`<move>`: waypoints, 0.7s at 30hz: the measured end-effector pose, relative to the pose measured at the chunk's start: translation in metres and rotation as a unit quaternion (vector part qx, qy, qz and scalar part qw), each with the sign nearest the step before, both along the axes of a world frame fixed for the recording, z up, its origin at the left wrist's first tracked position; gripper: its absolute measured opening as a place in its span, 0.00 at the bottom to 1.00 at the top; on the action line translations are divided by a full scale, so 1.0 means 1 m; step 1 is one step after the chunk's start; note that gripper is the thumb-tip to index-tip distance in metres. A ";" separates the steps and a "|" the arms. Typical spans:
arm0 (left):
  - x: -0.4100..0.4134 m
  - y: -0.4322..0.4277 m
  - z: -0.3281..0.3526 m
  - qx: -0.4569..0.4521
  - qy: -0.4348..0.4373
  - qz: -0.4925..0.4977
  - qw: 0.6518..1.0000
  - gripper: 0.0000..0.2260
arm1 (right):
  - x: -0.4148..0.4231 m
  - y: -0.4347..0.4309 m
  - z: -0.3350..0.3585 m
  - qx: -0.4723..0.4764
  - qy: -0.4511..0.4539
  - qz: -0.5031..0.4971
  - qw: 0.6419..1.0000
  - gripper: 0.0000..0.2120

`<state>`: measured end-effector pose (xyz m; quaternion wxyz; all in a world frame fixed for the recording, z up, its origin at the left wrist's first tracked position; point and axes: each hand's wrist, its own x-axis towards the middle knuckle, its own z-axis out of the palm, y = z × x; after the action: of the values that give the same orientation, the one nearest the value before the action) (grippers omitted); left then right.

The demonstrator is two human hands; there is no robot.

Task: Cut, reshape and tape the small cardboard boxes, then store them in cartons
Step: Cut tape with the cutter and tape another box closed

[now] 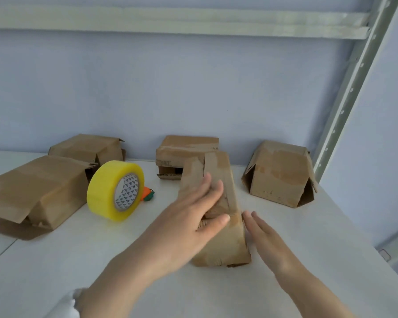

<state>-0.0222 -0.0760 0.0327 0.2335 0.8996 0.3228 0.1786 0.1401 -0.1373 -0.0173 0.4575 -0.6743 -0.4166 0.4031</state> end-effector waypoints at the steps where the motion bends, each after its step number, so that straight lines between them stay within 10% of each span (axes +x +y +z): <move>1: 0.003 -0.002 -0.001 0.046 0.018 -0.014 0.999 0.27 | 0.002 0.001 0.009 0.023 -0.012 -0.020 0.999 0.30; 11: 0.037 0.043 0.006 0.062 0.091 -0.029 0.993 0.23 | 0.019 0.034 0.042 0.051 -0.389 0.108 0.914 0.24; 21: 0.041 0.045 0.006 0.067 0.151 -0.038 0.986 0.24 | 0.015 0.037 0.053 -0.023 -0.499 0.137 0.855 0.24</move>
<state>0.0191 -0.0310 0.0384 0.1276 0.9416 0.3070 0.0533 0.1550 -0.1006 0.0360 0.1124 -0.7316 -0.6676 0.0803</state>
